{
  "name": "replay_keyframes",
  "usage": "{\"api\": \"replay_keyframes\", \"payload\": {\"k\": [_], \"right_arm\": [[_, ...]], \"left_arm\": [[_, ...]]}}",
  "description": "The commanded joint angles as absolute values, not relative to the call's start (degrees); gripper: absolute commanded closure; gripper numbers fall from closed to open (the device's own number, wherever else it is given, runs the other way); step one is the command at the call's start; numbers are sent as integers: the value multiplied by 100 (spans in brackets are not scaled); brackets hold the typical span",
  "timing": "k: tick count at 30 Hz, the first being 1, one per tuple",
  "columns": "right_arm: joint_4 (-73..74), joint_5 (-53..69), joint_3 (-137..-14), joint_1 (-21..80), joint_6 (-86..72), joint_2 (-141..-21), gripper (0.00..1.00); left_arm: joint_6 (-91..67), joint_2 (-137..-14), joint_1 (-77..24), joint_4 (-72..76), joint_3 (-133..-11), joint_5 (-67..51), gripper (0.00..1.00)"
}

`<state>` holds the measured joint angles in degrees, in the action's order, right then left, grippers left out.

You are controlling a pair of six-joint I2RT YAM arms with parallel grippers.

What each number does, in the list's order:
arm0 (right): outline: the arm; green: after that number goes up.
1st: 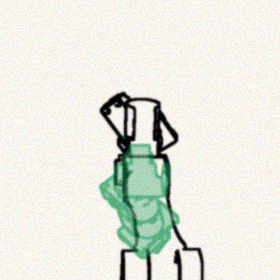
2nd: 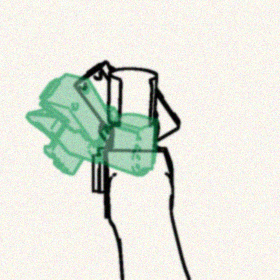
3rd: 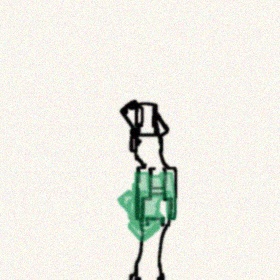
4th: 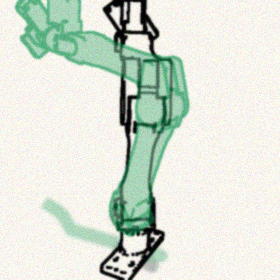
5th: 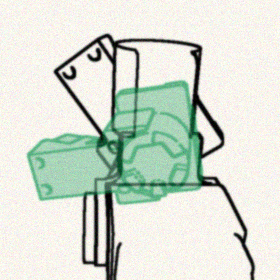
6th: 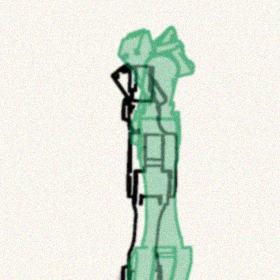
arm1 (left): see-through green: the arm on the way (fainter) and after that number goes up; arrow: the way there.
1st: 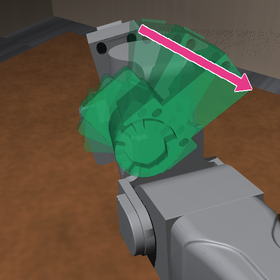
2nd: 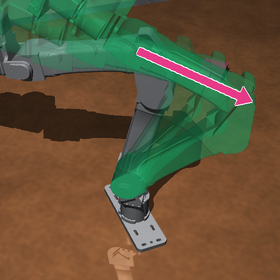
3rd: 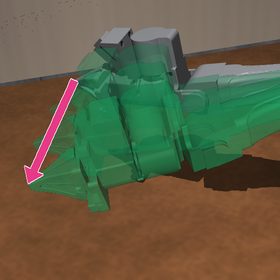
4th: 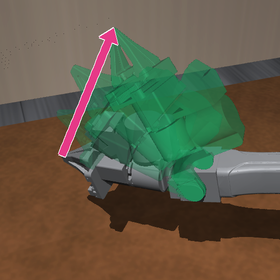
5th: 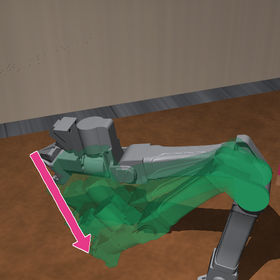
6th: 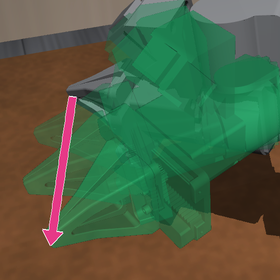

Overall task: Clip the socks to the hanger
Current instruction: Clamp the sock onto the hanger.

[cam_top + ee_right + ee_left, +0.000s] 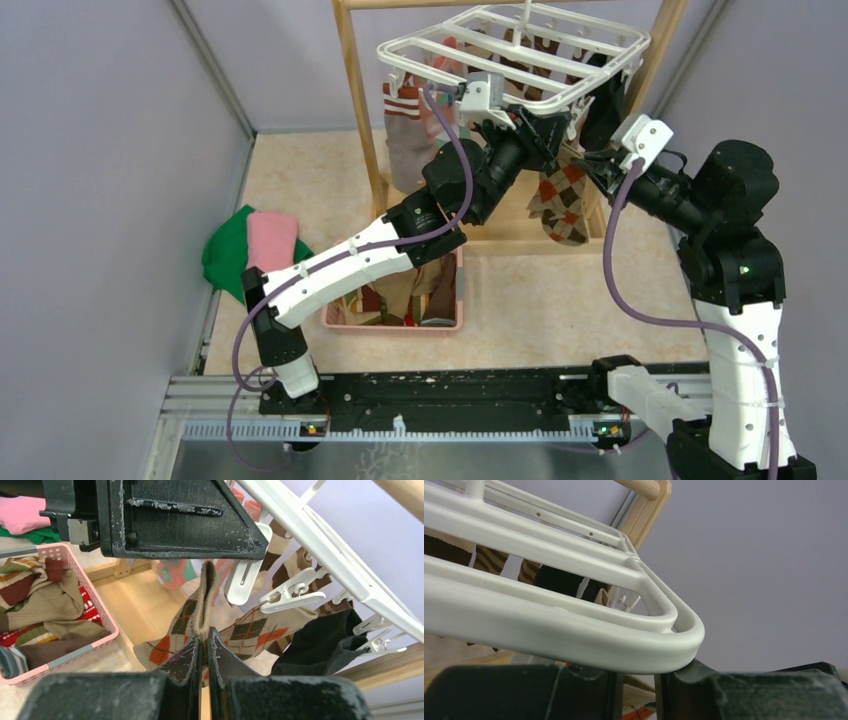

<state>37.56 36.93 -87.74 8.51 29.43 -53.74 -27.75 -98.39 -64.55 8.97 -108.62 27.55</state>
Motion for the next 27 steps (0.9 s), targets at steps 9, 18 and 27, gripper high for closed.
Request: {"api": "replay_keyframes", "payload": {"k": [9,18,27], "right_arm": [[3857,4400,-8875,869,2529,-5577,100],[4309,5451,-9244,509,2008,-6284,100],[4043,6056,-9307,50,1502,-6516,100]], "left_arm": [[-2540,-9445,-6276,1371,-10381,2372,100],[-2617,-9166,-6128,1598,-10009,2117,100],[-2732,-9084,-6028,1659,-9891,1930,100]]}}
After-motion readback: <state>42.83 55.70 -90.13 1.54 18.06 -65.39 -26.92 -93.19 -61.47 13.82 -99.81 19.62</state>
